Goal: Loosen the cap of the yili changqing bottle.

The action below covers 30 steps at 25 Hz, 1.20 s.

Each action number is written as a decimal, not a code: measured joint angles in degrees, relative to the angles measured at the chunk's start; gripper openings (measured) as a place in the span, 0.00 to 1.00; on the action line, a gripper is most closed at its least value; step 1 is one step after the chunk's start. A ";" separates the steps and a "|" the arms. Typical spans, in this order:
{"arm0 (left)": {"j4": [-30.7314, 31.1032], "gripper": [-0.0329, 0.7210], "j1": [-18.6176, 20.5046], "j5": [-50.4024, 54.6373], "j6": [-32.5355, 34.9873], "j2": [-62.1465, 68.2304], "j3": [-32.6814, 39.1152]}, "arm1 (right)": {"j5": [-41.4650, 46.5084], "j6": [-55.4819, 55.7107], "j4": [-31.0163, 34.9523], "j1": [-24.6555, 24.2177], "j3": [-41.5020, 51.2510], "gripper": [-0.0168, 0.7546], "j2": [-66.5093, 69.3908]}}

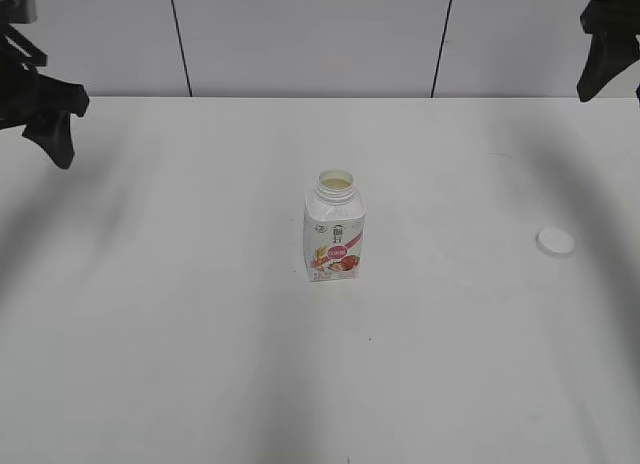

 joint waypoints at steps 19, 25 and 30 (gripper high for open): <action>-3.21 0.74 0.40 10.19 0.74 -11.68 2.06 | 0.11 0.00 0.48 0.00 20.70 0.72 -22.55; -4.18 0.72 0.40 10.40 0.78 -27.24 10.90 | 0.15 0.00 0.48 0.00 28.67 0.71 -34.24; -5.32 0.71 0.40 10.40 0.78 -40.47 20.61 | 0.15 -0.06 0.48 0.00 34.35 0.71 -41.28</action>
